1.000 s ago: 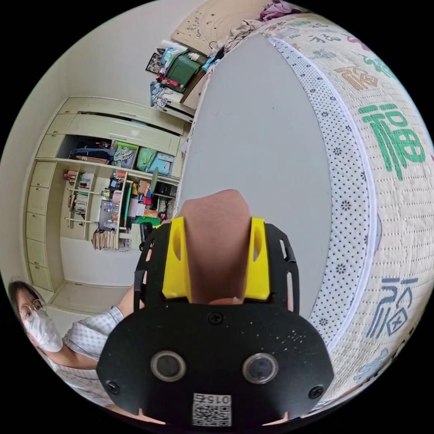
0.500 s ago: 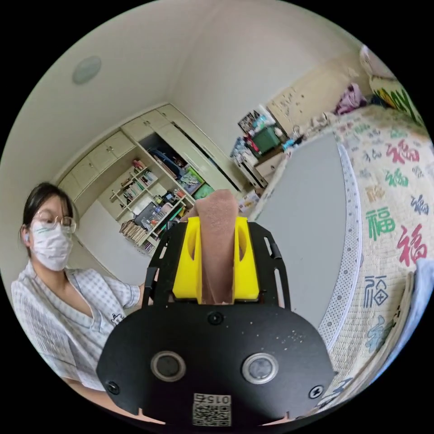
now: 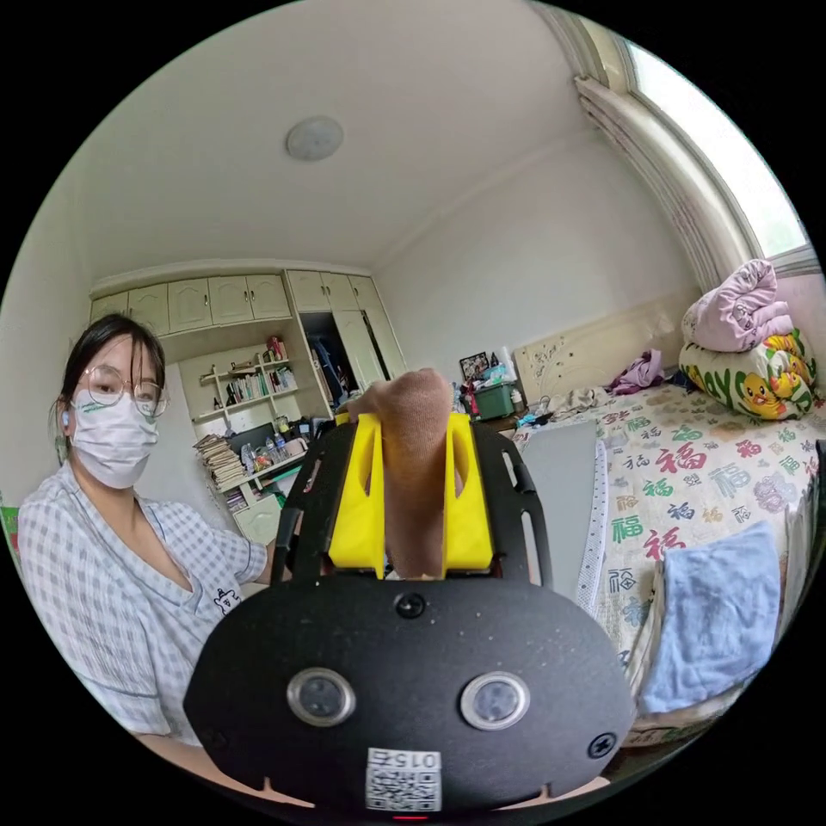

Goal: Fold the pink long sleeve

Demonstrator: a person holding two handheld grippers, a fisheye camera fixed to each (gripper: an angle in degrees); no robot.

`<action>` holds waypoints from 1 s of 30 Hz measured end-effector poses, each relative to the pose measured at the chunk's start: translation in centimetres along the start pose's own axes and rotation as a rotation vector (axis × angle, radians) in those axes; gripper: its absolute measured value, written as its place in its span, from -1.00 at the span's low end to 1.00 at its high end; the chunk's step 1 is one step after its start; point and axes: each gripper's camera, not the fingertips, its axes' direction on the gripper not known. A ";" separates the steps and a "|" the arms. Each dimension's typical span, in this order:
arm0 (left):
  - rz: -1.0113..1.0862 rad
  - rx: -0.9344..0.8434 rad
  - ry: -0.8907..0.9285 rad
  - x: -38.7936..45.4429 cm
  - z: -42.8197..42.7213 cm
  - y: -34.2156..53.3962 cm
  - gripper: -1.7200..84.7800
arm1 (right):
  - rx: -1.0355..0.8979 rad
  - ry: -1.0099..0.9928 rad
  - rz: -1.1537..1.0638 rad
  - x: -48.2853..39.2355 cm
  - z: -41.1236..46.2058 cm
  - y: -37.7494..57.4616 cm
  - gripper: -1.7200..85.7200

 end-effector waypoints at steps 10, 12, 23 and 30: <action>0.023 -0.119 0.153 12.0 12.3 -6.7 -0.82 | 0.074 0.155 -0.037 -4.6 -18.2 2.9 -0.71; 0.004 -0.131 0.162 13.2 15.8 -7.6 -0.82 | 0.095 0.192 -0.043 -3.8 -21.6 3.4 -0.71; -0.007 -0.175 0.378 8.6 34.5 -14.2 -0.82 | 0.221 0.206 -0.042 10.0 -30.9 3.6 -0.71; -0.081 -0.205 0.623 4.8 47.9 -18.9 -0.83 | 0.274 0.347 -0.098 15.4 -35.4 1.7 -0.71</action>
